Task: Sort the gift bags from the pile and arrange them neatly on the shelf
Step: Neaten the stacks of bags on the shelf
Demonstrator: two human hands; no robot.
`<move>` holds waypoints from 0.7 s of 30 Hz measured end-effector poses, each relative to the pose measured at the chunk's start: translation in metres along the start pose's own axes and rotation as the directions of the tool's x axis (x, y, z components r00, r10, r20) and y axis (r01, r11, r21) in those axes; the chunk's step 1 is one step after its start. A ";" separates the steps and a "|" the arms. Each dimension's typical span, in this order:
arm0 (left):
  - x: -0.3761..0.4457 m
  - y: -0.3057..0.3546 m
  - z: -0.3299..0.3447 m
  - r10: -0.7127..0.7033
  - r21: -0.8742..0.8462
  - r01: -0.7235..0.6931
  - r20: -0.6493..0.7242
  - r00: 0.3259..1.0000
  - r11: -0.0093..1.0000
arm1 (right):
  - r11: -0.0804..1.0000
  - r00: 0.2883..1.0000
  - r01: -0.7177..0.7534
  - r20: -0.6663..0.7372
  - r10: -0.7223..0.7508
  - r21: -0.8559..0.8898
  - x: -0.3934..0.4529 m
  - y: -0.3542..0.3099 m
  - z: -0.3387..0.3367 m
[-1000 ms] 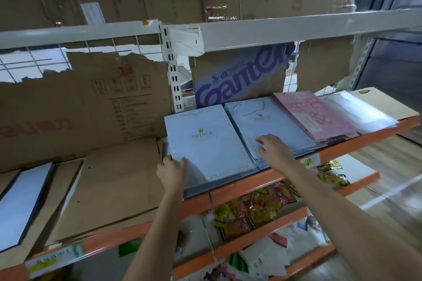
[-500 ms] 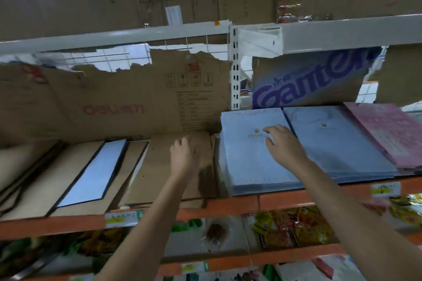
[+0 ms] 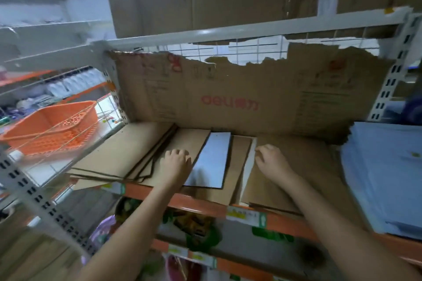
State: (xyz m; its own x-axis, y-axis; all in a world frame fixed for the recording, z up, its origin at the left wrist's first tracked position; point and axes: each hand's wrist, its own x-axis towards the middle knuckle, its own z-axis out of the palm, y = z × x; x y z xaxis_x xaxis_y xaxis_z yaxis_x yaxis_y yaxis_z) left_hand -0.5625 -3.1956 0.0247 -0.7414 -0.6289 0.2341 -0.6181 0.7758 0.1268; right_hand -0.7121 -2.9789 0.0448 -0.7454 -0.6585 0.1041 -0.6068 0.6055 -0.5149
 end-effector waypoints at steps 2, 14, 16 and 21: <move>0.010 -0.046 -0.002 -0.058 0.042 0.057 0.021 0.998 0.997 | 0.999 0.998 -0.031 0.059 0.029 0.031 0.015 -0.024 0.024; 0.062 -0.270 -0.017 -0.538 0.093 0.531 0.197 0.820 0.842 | 0.826 0.899 -0.436 0.132 0.418 0.357 0.061 -0.070 0.092; 0.069 -0.286 -0.016 -0.544 0.069 0.546 0.254 0.800 0.835 | 0.741 0.878 -0.472 0.174 0.447 0.479 0.061 -0.078 0.090; 0.079 -0.297 -0.014 -0.566 0.054 0.575 0.270 0.779 0.817 | 0.632 0.867 -0.479 0.215 0.450 0.609 0.059 -0.097 0.091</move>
State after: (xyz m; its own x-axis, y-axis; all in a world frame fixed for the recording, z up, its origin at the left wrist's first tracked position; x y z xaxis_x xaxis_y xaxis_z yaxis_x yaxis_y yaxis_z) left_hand -0.4335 -3.4751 0.0194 -0.2981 -0.9428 -0.1495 -0.9450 0.2694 0.1857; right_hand -0.6718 -3.1167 0.0237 -0.8596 -0.3944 -0.3247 0.1420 0.4259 -0.8935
